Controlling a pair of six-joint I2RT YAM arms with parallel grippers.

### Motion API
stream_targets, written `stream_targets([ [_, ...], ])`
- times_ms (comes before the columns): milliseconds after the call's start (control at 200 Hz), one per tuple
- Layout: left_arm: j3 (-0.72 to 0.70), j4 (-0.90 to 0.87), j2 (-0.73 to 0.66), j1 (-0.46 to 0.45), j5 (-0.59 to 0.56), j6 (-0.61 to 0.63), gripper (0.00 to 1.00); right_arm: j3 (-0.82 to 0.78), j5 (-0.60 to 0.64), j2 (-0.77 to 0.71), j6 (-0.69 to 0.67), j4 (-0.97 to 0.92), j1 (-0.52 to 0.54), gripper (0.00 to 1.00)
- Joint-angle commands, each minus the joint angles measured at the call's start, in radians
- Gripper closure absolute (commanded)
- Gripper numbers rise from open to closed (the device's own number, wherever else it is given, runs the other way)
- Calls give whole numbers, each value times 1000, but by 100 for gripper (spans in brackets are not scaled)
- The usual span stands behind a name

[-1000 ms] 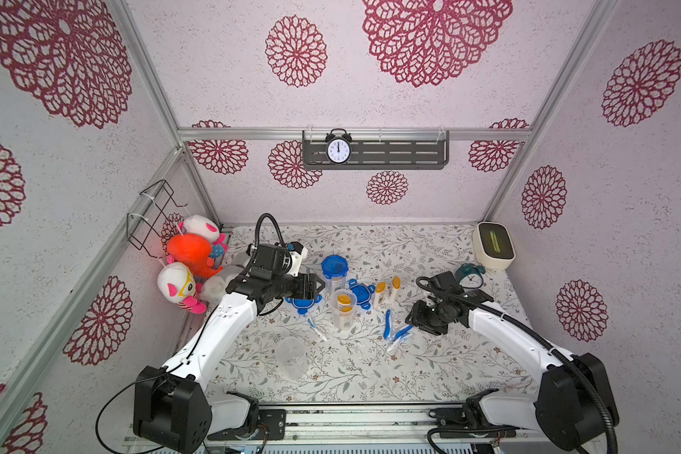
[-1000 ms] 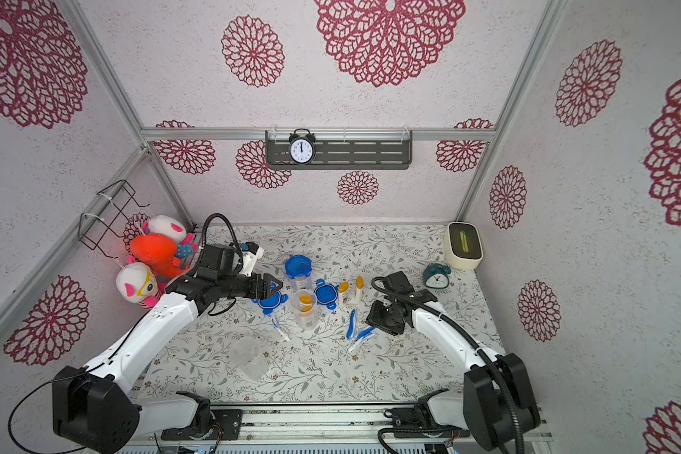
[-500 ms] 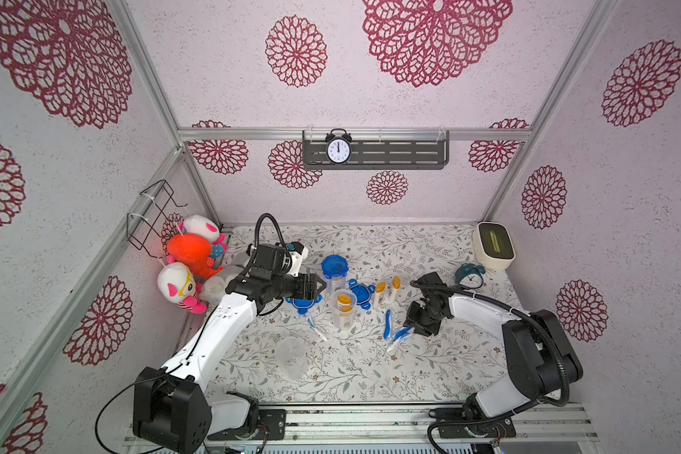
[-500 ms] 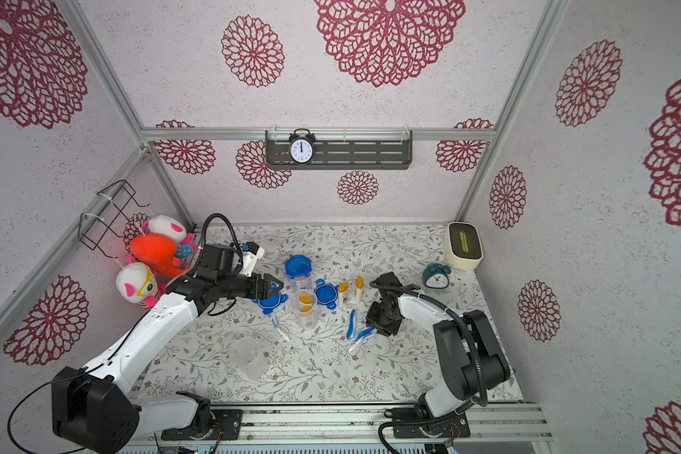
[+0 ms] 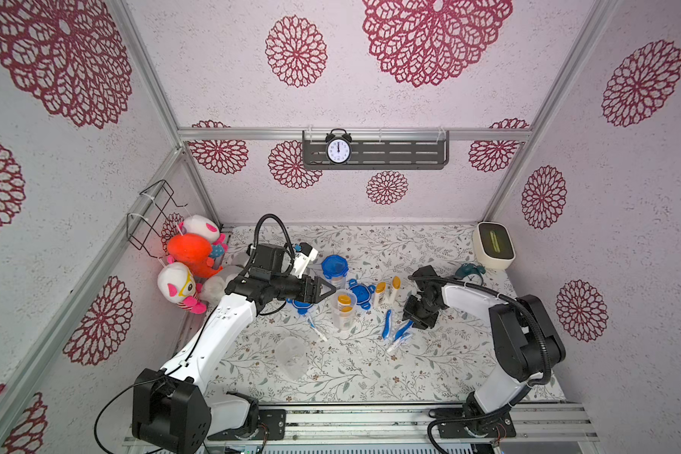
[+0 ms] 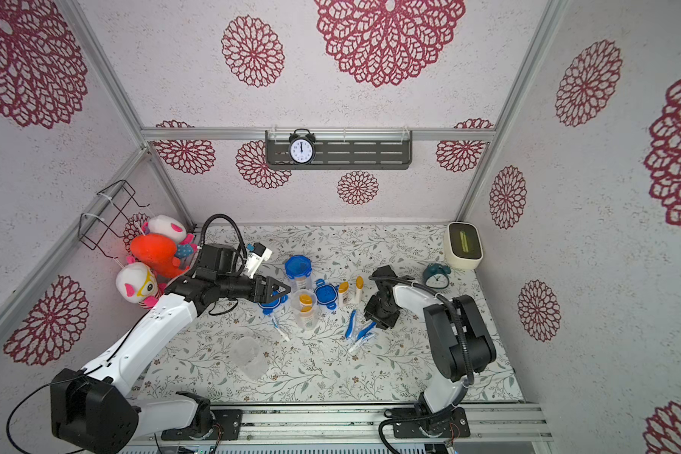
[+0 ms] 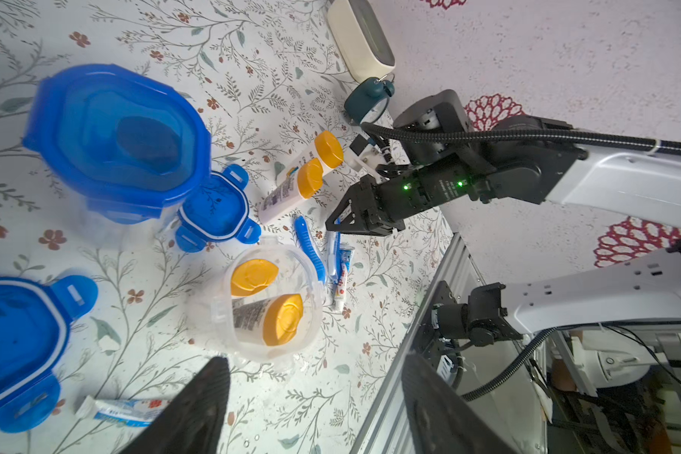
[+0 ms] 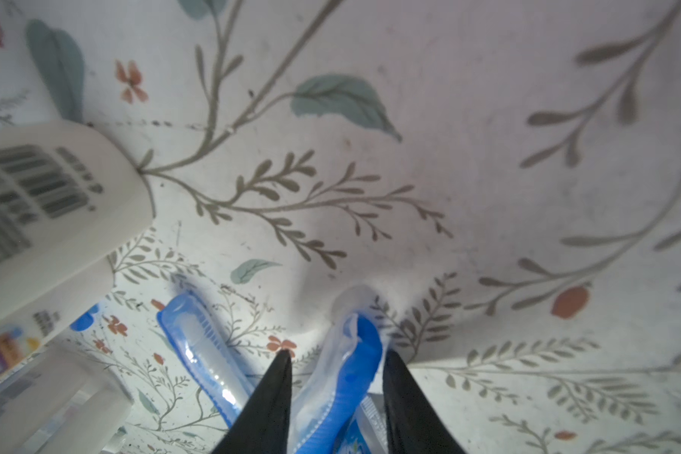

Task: Pack away toiletry kits
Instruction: Pick up the toiletry item from the center of the board.

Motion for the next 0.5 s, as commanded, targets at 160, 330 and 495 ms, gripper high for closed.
stream_targets([
  [160,10,0,-5,1,15,32,27,37,42,21,-8,-82,-4,72],
  [330,10,-3,-4,3,5,33,27,42,57,5,-20,-86,-19,79],
  [495,12,-13,-6,4,-19,41,27,25,115,-84,-42,-88,-68,80],
])
